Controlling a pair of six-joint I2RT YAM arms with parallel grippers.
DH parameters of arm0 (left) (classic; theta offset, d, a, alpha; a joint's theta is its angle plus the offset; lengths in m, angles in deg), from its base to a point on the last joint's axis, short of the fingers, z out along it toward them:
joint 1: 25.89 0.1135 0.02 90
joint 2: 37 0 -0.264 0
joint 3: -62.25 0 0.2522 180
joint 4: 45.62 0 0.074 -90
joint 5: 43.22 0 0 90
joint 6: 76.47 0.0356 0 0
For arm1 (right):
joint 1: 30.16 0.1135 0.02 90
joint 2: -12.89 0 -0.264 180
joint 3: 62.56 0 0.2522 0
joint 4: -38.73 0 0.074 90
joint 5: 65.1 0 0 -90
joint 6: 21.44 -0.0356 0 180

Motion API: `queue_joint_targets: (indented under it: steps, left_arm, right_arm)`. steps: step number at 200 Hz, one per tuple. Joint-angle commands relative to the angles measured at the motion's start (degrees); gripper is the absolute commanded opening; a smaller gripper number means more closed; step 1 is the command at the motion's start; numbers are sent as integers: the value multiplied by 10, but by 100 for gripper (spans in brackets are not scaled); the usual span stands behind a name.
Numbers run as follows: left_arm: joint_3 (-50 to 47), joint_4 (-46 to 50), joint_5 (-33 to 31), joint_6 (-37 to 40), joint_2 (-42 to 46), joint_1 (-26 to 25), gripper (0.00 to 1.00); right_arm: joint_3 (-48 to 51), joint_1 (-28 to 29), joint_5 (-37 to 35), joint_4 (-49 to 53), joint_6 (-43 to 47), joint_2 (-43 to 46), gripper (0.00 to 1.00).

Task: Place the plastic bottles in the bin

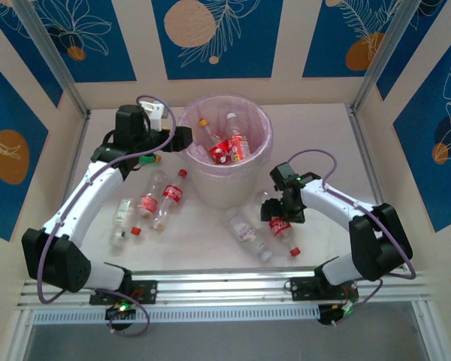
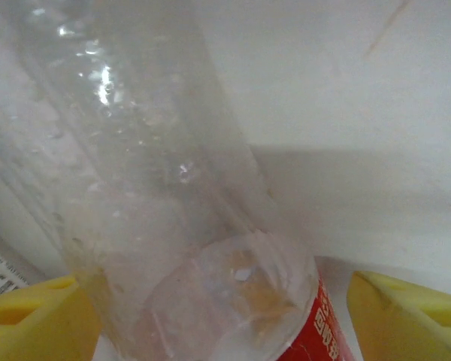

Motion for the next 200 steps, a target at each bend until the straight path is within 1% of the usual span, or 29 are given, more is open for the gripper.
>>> queue_joint_targets:
  steps: [1, 43, 59, 80, 123, 142, 173, 200]
  left_arm:
    - [-22, 70, -21, 31, -22, -8, 89]
    - [-21, 71, -20, 30, -22, -8, 89]
    - [-22, 71, -20, 30, -22, -9, 89]
    - [-22, 70, -22, 32, -21, -8, 89]
    - [-21, 71, -20, 31, -20, -9, 89]
    - [-21, 71, -21, 32, -18, -8, 89]
    - [-21, 71, -22, 32, -14, -8, 89]
    - [-21, 71, -22, 32, -14, -8, 89]
  right_arm:
    - [10, -29, -12, 13, -18, 2, 82]
    - [28, -113, 18, -17, -18, 31, 81]
    - [28, -120, 18, -18, -20, 27, 84]
    - [37, -122, 20, -24, -29, 21, 84]
    - [45, -140, 33, -34, -35, 21, 75]
    - [47, -145, 41, -40, -35, 19, 68]
    - [47, -145, 43, -41, -36, 19, 63]
    - [36, -147, 27, -26, -27, 33, 59]
